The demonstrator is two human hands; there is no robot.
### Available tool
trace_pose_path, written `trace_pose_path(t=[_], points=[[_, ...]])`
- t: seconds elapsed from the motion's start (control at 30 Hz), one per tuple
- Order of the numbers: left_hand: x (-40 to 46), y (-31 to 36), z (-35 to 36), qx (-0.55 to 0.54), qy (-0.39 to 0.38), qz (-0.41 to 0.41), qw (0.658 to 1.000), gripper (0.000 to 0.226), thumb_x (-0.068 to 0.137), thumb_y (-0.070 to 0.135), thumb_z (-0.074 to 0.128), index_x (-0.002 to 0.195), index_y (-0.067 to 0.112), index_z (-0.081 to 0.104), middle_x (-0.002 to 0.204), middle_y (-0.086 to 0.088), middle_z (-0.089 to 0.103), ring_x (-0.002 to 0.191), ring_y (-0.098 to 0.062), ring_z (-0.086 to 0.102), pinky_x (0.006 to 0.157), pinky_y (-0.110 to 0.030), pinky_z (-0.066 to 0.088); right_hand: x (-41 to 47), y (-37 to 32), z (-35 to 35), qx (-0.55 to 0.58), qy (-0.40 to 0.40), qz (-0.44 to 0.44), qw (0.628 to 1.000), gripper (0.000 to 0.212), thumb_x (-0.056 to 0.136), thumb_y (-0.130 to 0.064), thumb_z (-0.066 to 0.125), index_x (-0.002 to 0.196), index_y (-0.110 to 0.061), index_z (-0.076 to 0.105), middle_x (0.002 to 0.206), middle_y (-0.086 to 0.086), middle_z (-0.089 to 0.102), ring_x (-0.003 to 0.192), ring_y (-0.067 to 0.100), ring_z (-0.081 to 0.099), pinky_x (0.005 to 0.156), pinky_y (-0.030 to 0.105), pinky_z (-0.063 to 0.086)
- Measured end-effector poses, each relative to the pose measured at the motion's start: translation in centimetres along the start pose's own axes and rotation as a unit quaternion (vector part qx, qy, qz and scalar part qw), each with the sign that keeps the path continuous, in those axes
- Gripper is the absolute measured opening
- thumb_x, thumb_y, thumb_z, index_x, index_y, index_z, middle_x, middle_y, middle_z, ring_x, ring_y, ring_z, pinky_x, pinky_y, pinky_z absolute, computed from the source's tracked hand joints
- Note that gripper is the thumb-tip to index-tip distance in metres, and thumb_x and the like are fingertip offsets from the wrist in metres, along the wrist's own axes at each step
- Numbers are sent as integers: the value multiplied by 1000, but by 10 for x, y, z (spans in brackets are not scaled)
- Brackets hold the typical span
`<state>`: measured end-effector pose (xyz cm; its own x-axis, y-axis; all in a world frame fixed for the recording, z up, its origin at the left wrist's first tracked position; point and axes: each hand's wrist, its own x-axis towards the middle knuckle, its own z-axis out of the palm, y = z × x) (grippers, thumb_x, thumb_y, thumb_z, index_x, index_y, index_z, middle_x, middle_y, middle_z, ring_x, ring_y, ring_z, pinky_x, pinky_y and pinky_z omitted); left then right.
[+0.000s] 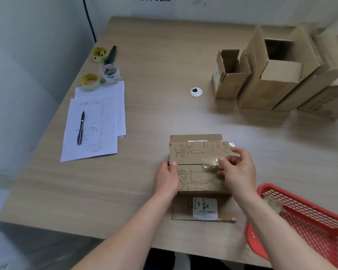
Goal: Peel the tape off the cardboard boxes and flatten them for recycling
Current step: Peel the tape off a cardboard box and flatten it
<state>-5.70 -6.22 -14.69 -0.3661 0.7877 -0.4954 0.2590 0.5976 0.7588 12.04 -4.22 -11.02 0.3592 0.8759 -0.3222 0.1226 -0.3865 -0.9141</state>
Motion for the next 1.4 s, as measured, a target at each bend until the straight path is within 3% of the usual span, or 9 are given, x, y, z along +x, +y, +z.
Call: trace_pose_path(t=[0.1, 0.23, 0.43, 0.6, 0.83, 0.97, 1.13, 1.3, 1.4], points=[[-1, 2, 2, -11, -15, -5, 1000, 30, 105, 36, 41, 115, 16, 62, 105, 0, 69, 96, -19, 65, 87, -38, 55, 0, 4, 0, 17, 38, 45, 998, 12, 89, -6, 67, 84, -16, 62, 80, 10, 68, 59, 20, 67, 68, 41, 58], [0, 3, 1, -6, -18, -2, 1000, 29, 105, 36, 42, 118, 17, 60, 107, 0, 69, 98, -19, 66, 88, -38, 55, 3, 8, -1, -59, 52, 30, 996, 15, 80, -15, 73, 66, -16, 69, 67, 1, 71, 75, 26, 71, 77, 44, 59], [0, 3, 0, 20, -21, 6, 1000, 27, 105, 36, 42, 117, 19, 58, 110, -1, 68, 102, -22, 64, 91, -41, 54, -10, 8, -2, -227, 6, -162, 960, 15, 86, -19, 75, 73, -23, 67, 82, -10, 58, 78, 12, 57, 74, 27, 40], [0, 3, 0, 33, -21, 9, 999, 28, 105, 37, 42, 115, 18, 59, 109, -2, 68, 101, -24, 64, 91, -40, 53, -14, 12, 5, -280, 5, -276, 920, 6, 89, -14, 72, 84, -16, 70, 80, -10, 60, 73, 13, 56, 68, 29, 43], [2, 2, -2, 47, -32, 15, 998, 29, 104, 37, 44, 119, 17, 59, 111, -3, 68, 102, -24, 64, 91, -38, 52, -11, 6, 15, -283, -29, -142, 948, 32, 94, -23, 63, 125, -29, 64, 82, -13, 66, 85, 20, 61, 74, 30, 39], [2, 3, -5, 44, -45, 17, 998, 29, 104, 37, 45, 120, 17, 59, 111, 0, 68, 103, -22, 65, 92, -39, 53, -11, 4, 20, -383, 14, -133, 914, 7, 92, -32, 63, 91, -27, 68, 88, -3, 72, 89, 30, 63, 69, 33, 40], [3, 3, -8, 43, -54, 13, 998, 29, 104, 38, 46, 123, 19, 58, 113, 0, 67, 103, -22, 65, 92, -41, 54, -7, 13, 18, -386, 28, -168, 907, 9, 89, -29, 72, 86, -20, 74, 98, -4, 48, 88, 20, 52, 70, 29, 37], [5, 0, -8, 39, -61, 18, 997, 29, 103, 38, 46, 123, 20, 58, 114, 0, 68, 103, -22, 66, 92, -41, 54, -4, 28, 11, -446, 12, -322, 835, 27, 94, -27, 64, 75, -9, 67, 76, 4, 54, 64, 31, 55, 51, 27, 34], [5, 1, -9, 38, -61, 21, 997, 29, 104, 37, 47, 124, 19, 58, 111, 2, 67, 102, -21, 66, 91, -39, 55, -11, 28, 8, -434, -4, -359, 826, 43, 97, -41, 45, 74, -12, 67, 74, 1, 51, 64, 24, 51, 50, 29, 39]])
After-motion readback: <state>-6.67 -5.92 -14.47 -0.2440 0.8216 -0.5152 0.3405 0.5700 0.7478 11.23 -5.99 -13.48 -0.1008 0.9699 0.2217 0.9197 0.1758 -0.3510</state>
